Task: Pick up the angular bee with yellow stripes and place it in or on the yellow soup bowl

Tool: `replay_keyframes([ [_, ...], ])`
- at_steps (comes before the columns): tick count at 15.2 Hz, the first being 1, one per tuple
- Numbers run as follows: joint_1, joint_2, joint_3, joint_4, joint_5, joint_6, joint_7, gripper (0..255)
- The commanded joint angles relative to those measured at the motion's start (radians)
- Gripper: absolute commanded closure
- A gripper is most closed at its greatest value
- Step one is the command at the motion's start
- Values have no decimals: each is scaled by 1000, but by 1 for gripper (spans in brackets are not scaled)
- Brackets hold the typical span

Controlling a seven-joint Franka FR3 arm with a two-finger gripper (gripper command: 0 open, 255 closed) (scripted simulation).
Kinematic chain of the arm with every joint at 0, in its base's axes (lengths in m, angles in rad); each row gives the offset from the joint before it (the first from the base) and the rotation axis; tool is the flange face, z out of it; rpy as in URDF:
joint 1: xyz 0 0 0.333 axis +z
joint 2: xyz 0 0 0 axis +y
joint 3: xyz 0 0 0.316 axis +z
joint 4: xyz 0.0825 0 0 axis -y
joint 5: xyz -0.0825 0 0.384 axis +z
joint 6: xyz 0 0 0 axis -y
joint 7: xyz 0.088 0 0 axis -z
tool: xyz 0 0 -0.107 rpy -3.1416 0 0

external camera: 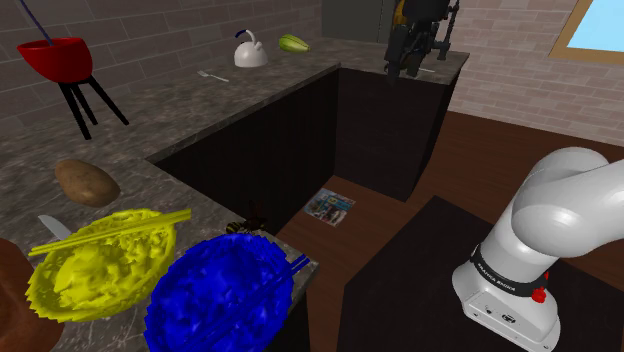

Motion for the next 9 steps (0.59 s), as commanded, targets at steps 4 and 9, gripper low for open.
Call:
replay_keyframes([
  [4, 21, 8, 58, -43, 37, 53, 58, 0],
  [9, 58, 47, 156, -92, 97, 147, 155, 0],
])
